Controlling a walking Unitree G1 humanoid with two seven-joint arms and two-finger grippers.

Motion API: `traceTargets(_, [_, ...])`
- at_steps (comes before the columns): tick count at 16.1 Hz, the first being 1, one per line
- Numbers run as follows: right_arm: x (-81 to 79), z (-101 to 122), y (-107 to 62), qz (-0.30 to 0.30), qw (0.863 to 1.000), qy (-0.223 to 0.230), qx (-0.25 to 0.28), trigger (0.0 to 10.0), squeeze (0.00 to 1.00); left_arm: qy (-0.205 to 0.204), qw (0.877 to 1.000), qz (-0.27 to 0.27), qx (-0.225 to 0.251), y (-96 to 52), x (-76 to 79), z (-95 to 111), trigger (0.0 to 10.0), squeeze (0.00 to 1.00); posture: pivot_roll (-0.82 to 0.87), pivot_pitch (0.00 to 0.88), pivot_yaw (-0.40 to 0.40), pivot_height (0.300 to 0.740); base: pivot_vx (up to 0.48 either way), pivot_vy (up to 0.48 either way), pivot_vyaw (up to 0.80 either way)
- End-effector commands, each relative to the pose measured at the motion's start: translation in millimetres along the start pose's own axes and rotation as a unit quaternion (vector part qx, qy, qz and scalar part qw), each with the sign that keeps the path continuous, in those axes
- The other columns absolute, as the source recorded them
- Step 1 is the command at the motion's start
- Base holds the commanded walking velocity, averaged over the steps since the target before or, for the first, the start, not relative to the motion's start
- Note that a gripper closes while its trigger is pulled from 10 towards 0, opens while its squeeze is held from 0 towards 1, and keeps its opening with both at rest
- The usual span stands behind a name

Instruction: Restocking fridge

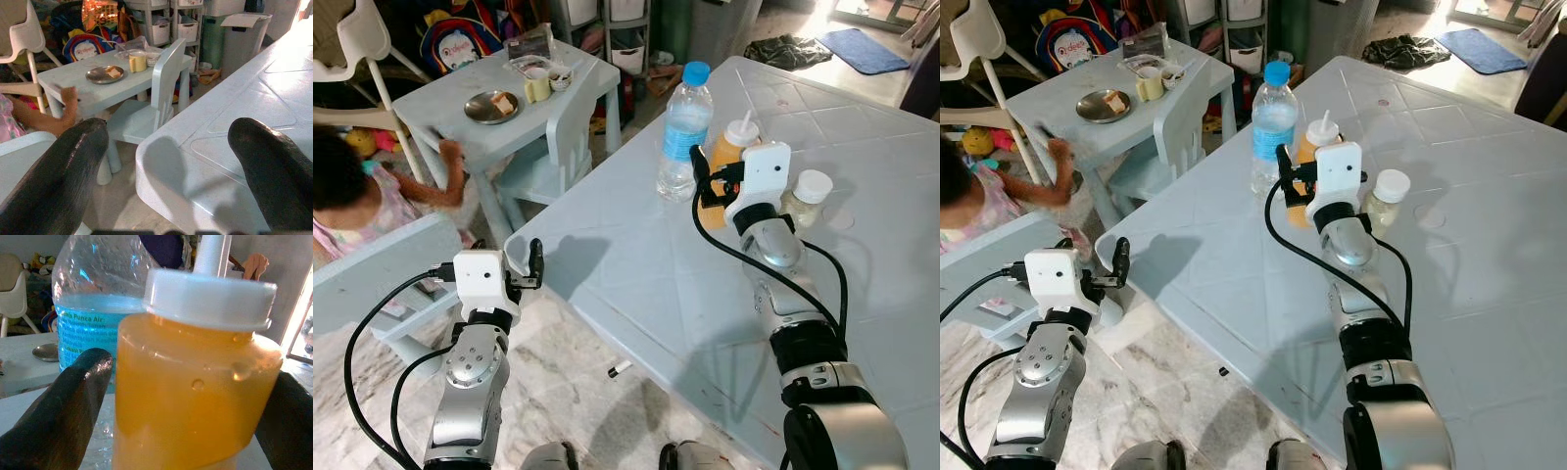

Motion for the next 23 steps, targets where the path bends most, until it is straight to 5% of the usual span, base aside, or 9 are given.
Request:
traceTargets(1, [-1.7, 6, 3.4, 0.006, 1.000, -0.002, 0.014, 8.4, 0.00, 0.004, 1.000, 0.003, -0.001, -1.0, -1.6, 0, 10.0, 0.00, 0.00, 0.089, 0.034, 0.740, 0.000, 0.000, 0.00])
traceTargets(2, [-2.0, 7, 3.3, 0.006, 1.000, -0.003, 0.017, 7.1, 0.00, 0.004, 1.000, 0.002, -0.001, -0.9, -1.7, 0, 10.0, 0.00, 0.00, 0.089, 0.034, 0.740, 0.000, 0.000, 0.00])
traceTargets(3, [-3.1, 10, 2.6, 0.008, 1.000, -0.007, 0.023, 1.3, 0.00, 0.004, 1.000, 0.002, -0.001, -0.4, -1.5, 1, 10.0, 0.00, 0.00, 0.089, 0.034, 0.740, 0.000, 0.000, 0.00])
traceTargets(6, [-6.0, 12, -1.6, 0.010, 0.999, -0.011, 0.031, 1.1, 0.00, 0.004, 1.000, 0.001, -0.002, 0.1, -0.6, 0, 10.0, 0.00, -0.01, 0.086, 0.034, 0.740, 0.000, 0.000, 0.00])
traceTargets(12, [-13.8, 8, -17.7, 0.013, 1.000, -0.004, 0.021, 1.9, 0.00, 0.007, 1.000, 0.007, -0.005, 0.8, -2.9, 0, 10.0, 0.00, -0.01, 0.088, 0.033, 0.740, 0.000, 0.000, 0.00])
traceTargets(13, [-16.4, 8, -19.9, 0.017, 1.000, -0.001, 0.018, 3.2, 0.00, 0.008, 1.000, 0.009, -0.009, 0.1, -3.1, -2, 10.0, 0.00, -0.01, 0.087, 0.035, 0.740, 0.000, 0.000, 0.00])
traceTargets(14, [-19.0, 7, -22.0, 0.019, 1.000, 0.004, 0.014, 9.0, 0.00, 0.009, 1.000, 0.012, -0.014, -1.5, -3.2, -5, 10.0, 0.00, -0.01, 0.090, 0.037, 0.740, 0.000, 0.000, 0.00])
traceTargets(15, [-21.8, 6, -23.2, 0.022, 1.000, 0.008, 0.009, 10.0, 0.00, 0.009, 1.000, 0.013, -0.016, -3.0, -3.7, -6, 10.0, 0.00, 0.00, 0.093, 0.040, 0.740, 0.000, 0.000, 0.00])
traceTargets(23, [-53.6, -19, -61.9, 0.082, 0.988, 0.109, -0.073, 10.0, 0.00, -0.002, 0.998, 0.047, -0.034, -19.8, -11.9, -15, 10.0, 0.00, 0.01, 0.058, 0.028, 0.740, 0.000, 0.000, 0.00])
Point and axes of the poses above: a point about 5 cm out from each wrist's last joint towards the gripper, its own y axis pointing out of the wrist towards the gripper, its own z axis along the axis of the wrist's last joint, x = y × z, the point moved 2 cm from there along y, pointing out of the wrist towards the gripper, and after that the axes turned 9 degrees about -y, right-handed, at the moved point
